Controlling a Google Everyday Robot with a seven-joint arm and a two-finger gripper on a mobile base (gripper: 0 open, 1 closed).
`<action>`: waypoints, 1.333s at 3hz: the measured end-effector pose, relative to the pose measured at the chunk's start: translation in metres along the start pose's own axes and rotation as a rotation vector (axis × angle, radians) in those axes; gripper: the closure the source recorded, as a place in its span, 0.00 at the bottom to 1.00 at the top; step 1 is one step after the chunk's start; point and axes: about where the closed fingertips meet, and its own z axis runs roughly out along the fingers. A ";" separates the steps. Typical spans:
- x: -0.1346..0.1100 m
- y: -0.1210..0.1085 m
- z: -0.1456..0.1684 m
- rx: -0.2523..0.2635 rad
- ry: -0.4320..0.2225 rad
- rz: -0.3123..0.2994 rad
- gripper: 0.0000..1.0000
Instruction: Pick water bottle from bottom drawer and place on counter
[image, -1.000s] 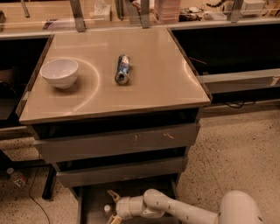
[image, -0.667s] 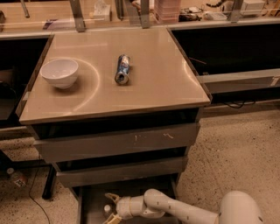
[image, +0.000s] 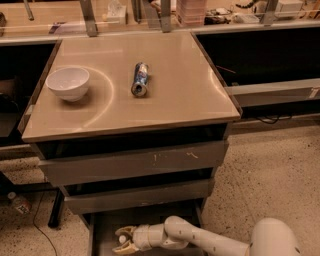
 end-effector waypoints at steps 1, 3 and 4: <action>-0.001 0.001 0.000 -0.001 -0.002 0.001 0.88; -0.032 0.014 -0.042 0.082 -0.083 0.051 1.00; -0.052 0.021 -0.077 0.148 -0.083 0.074 1.00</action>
Offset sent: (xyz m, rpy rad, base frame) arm -0.0100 -0.0314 0.0484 0.1029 0.0208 -0.0956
